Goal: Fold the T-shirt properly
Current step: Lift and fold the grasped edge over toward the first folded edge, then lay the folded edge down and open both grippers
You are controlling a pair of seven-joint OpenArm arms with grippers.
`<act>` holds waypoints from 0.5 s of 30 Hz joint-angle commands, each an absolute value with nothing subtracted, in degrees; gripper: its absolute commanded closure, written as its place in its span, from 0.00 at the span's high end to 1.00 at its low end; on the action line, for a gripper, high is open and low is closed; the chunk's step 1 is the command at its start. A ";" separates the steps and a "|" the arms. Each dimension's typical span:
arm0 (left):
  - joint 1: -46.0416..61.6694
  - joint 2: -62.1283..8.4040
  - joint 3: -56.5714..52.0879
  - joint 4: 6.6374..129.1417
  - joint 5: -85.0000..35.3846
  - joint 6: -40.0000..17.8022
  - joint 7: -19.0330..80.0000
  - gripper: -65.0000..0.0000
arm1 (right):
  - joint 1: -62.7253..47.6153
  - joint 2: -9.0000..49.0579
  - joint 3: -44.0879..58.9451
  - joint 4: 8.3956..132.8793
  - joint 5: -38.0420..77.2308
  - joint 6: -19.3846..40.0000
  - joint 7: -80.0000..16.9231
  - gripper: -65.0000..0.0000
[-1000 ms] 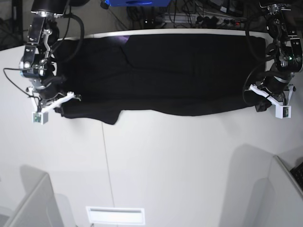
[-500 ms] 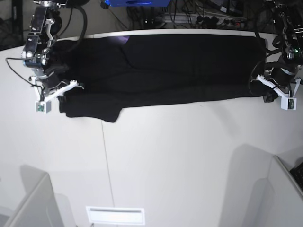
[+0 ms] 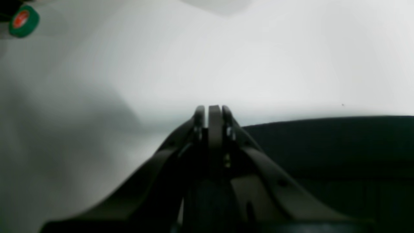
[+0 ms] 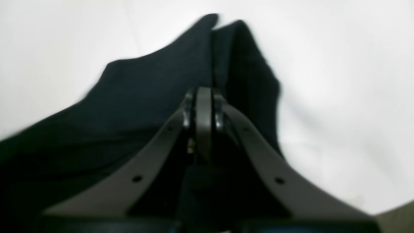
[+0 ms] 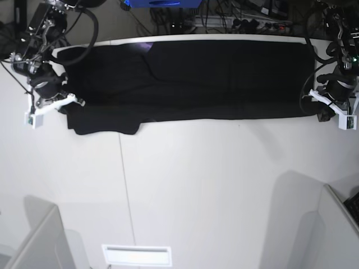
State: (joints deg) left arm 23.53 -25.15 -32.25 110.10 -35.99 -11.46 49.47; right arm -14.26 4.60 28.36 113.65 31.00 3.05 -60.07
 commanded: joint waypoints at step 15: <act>27.65 -28.00 -32.92 111.25 -36.35 -11.56 48.40 0.00 | -16.13 5.23 38.64 115.38 45.58 2.95 -66.59 0.00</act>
